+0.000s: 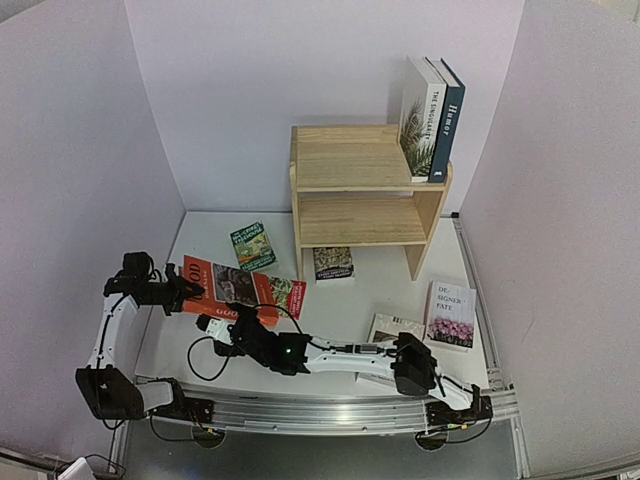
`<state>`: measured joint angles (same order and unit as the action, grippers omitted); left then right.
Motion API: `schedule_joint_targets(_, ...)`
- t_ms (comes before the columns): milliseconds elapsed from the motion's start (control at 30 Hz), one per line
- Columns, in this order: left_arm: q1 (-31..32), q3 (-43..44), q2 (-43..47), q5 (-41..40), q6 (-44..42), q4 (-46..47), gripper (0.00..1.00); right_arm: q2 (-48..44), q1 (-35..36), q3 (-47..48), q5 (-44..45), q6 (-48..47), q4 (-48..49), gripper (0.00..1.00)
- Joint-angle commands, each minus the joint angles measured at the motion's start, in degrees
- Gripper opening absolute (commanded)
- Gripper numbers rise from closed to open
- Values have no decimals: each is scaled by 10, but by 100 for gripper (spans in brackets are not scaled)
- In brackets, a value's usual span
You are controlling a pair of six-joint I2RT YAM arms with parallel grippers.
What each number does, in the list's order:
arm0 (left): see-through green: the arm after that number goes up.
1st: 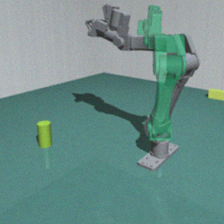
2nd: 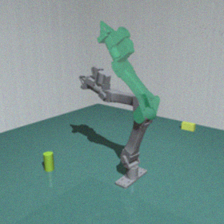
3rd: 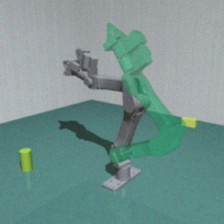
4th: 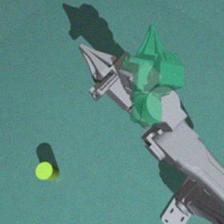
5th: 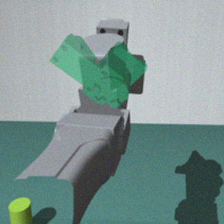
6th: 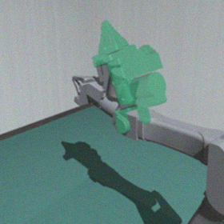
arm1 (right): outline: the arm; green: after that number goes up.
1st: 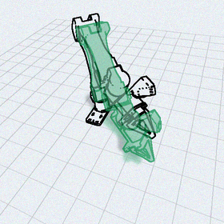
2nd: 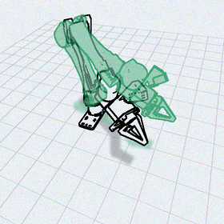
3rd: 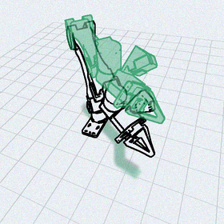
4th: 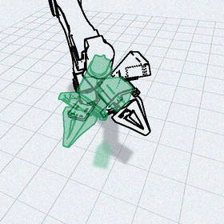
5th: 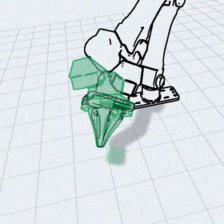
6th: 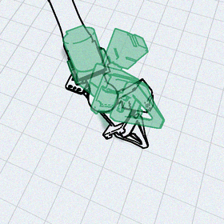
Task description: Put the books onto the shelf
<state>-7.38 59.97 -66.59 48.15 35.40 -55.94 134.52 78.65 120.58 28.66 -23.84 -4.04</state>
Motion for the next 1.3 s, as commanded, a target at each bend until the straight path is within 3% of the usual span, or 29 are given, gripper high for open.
schedule_joint_targets(0,-3,-14,0,40,52,31,0,63,-6,80,157,-74,157,93)
schedule_joint_targets(133,-3,-11,0,46,58,38,0,112,-6,105,166,-130,203,91)
schedule_joint_targets(200,-3,-11,1,48,61,42,0,143,-6,130,195,-164,229,85)
schedule_joint_targets(400,-3,-11,0,50,60,43,0,169,-6,163,236,-211,287,45)
schedule_joint_targets(533,-4,-8,1,53,58,45,1,162,-6,148,243,-204,287,26)
schedule_joint_targets(567,-3,-6,2,53,57,44,4,160,-6,147,249,-204,287,20)
schedule_joint_targets(600,-4,-2,5,55,55,45,14,157,-6,143,253,-202,287,17)
schedule_joint_targets(733,-4,32,15,50,31,46,74,122,-8,101,256,-170,287,8)
schedule_joint_targets(800,-4,77,23,29,-19,37,97,86,-11,65,240,-134,275,7)
schedule_joint_targets(900,-4,177,31,-58,-127,3,100,25,-24,18,174,-15,175,6)
schedule_joint_targets(1033,-4,307,39,-191,-221,-13,100,-73,-58,-30,-6,156,50,4)
schedule_joint_targets(1133,-4,324,83,-256,-250,36,100,-150,-92,-45,-127,243,10,2)
schedule_joint_targets(1267,-4,277,152,-312,-262,114,100,-228,-134,-35,-233,322,2,0)
